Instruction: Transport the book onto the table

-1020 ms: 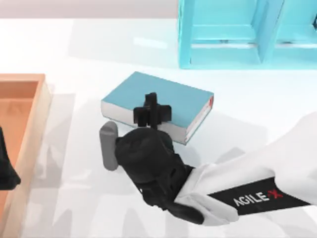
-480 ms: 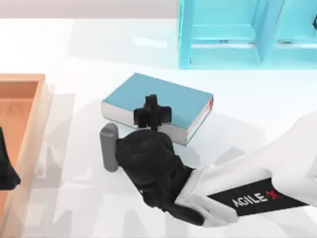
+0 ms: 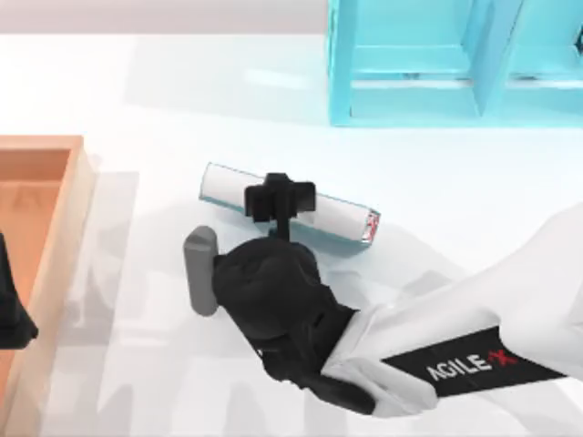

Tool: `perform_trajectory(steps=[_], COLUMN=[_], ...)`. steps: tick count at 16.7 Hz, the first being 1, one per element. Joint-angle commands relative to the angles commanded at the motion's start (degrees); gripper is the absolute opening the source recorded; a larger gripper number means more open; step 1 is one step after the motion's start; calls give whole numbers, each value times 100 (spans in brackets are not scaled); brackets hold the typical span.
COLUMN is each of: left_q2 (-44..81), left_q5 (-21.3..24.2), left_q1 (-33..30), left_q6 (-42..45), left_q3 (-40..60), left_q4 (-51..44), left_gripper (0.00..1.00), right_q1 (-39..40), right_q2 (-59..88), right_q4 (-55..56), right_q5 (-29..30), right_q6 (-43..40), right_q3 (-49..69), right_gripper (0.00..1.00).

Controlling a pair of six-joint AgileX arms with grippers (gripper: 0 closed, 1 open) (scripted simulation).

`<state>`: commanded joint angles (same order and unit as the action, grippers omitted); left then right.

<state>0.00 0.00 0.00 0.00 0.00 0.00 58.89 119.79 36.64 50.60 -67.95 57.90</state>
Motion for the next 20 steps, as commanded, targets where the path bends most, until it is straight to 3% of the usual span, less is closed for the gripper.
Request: perform_trajectory(steps=[11,20], left_q2=[0,0], left_q5=[0,0], left_q1=[0,0], left_q6=[0,0], left_q3=[0,0], left_q4=[0,0], left_gripper=[100,100], right_q1=[83,1977], right_q2=[-32,-898], right_q4=[-92,-2427], right_q5=[82,1590], right_q6=[95,2361], right_q3=[-26,-590], right_gripper=[100,100])
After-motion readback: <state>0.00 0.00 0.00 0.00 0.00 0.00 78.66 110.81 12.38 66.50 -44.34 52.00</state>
